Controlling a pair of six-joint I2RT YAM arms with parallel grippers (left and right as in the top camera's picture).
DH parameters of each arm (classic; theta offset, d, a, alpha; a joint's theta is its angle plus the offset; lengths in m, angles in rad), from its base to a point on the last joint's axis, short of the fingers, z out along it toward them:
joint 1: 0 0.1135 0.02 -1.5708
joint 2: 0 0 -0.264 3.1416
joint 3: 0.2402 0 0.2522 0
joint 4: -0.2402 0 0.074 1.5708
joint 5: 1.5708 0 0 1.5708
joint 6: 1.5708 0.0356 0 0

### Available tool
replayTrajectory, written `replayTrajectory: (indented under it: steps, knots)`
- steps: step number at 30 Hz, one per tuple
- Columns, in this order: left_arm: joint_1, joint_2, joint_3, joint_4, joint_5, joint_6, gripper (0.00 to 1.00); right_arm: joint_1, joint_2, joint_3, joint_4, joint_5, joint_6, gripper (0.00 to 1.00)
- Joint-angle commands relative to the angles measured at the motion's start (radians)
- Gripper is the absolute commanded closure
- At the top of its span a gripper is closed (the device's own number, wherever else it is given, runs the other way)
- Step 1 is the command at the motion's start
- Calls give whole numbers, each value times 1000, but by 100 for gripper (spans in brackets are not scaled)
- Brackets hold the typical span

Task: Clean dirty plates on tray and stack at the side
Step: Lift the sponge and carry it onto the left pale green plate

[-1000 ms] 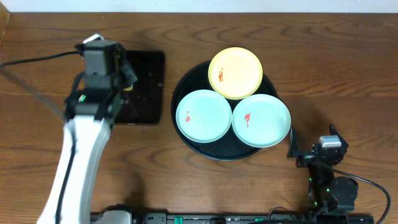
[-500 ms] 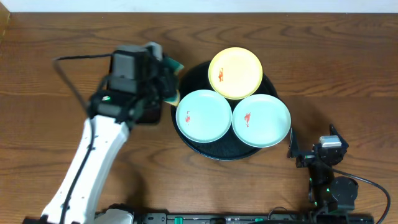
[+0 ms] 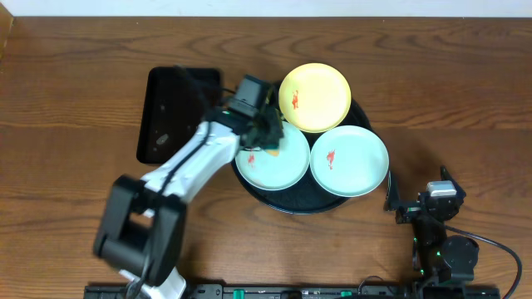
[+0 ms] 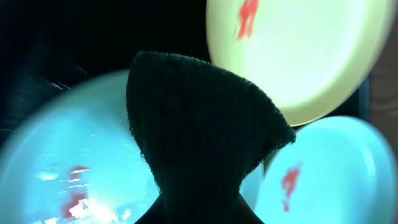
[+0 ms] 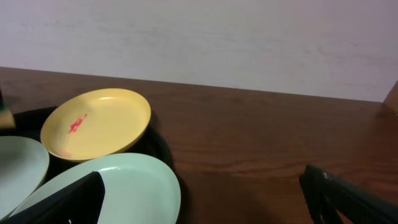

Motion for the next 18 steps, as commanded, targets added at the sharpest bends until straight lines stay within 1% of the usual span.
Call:
replayTrajectory:
  steps: [1, 7, 12, 14, 15, 16, 17, 18]
  knots:
    - [-47, 72, -6, 33, -14, -52, 92, -6, 0, -1, -4, 2, -10, 1]
    - [-68, 87, -6, 28, -32, -51, 92, -6, 0, -1, -4, 2, -10, 1]
    - [-68, 87, -6, -33, -166, -68, 93, -6, 0, -1, -4, 2, -10, 1]
    - [-68, 87, -6, -45, -174, -85, 92, -6, 0, -1, -4, 2, -10, 1]
    - [-68, 87, -6, -46, -174, -89, 85, -6, 0, -1, -4, 2, -10, 1]
    - [-68, 87, -6, -45, -174, -88, 72, -6, 0, -1, -4, 2, -10, 1]
    - [-68, 87, -6, -45, -174, -88, 62, -6, 0, -1, -4, 2, -10, 1]
    - [-68, 87, -6, -45, -174, -87, 42, -6, 0, -1, -4, 2, -10, 1]
